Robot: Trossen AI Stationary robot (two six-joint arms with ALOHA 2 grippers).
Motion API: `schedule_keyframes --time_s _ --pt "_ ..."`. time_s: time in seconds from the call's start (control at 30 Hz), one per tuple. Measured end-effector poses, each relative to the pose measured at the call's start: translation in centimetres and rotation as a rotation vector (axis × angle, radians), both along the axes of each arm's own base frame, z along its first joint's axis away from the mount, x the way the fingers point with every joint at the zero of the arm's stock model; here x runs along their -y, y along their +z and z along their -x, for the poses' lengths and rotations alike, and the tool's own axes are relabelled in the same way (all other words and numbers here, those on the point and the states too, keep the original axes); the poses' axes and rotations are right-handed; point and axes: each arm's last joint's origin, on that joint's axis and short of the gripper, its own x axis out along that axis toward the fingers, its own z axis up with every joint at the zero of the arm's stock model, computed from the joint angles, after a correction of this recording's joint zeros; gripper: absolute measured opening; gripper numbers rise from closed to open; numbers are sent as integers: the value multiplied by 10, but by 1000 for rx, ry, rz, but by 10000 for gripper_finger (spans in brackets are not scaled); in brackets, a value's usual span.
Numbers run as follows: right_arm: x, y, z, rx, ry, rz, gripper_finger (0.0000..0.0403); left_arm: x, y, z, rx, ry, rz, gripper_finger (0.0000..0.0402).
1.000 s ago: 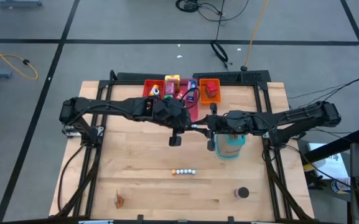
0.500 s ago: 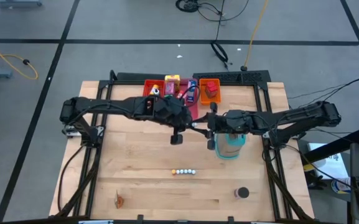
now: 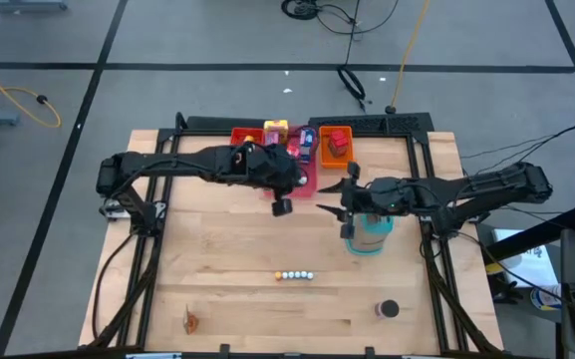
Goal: Pick & Place Kitchen Items
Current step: Put the small black food coloring bottle into the red bin
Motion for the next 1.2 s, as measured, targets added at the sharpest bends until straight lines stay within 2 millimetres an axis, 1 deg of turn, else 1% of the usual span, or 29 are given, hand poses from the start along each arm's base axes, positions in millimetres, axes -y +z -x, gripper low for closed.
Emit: schedule_keyframes --time_s 0.07,0.17,0.33,0.4,0.53,0.67,0.73,0.83,0.97,1.07,1.2 --pt "2 -1 4 -19 -31 -2 156 -3 0 6 -38 50 -9 44" --pt "3 2 8 -12 -45 -22 157 -11 -2 8 -64 98 -20 48" --pt "-1 -1 13 -53 -44 -60 156 -27 -5 14 -108 195 -17 34" --pt "-3 -4 14 -77 -41 -69 155 -34 -7 17 -127 247 -22 35" --pt "-7 -7 16 -109 -34 -91 156 -55 -10 27 -183 386 -49 50" --pt "-12 -7 17 -112 -19 -93 155 -77 -14 36 -205 504 -46 42" --pt "-14 -7 17 -113 -8 -92 155 -90 -19 41 -217 555 -40 35" --pt "-18 -9 16 -117 4 -91 155 -110 -27 51 -243 628 -26 35" --pt "-22 -11 14 -122 18 -91 155 -136 -44 68 -289 723 16 54" --pt "-25 -13 12 -135 28 -87 155 -152 -57 76 -276 758 62 56" --pt "-26 -14 10 -129 33 -82 155 -168 -72 85 -233 802 96 41"
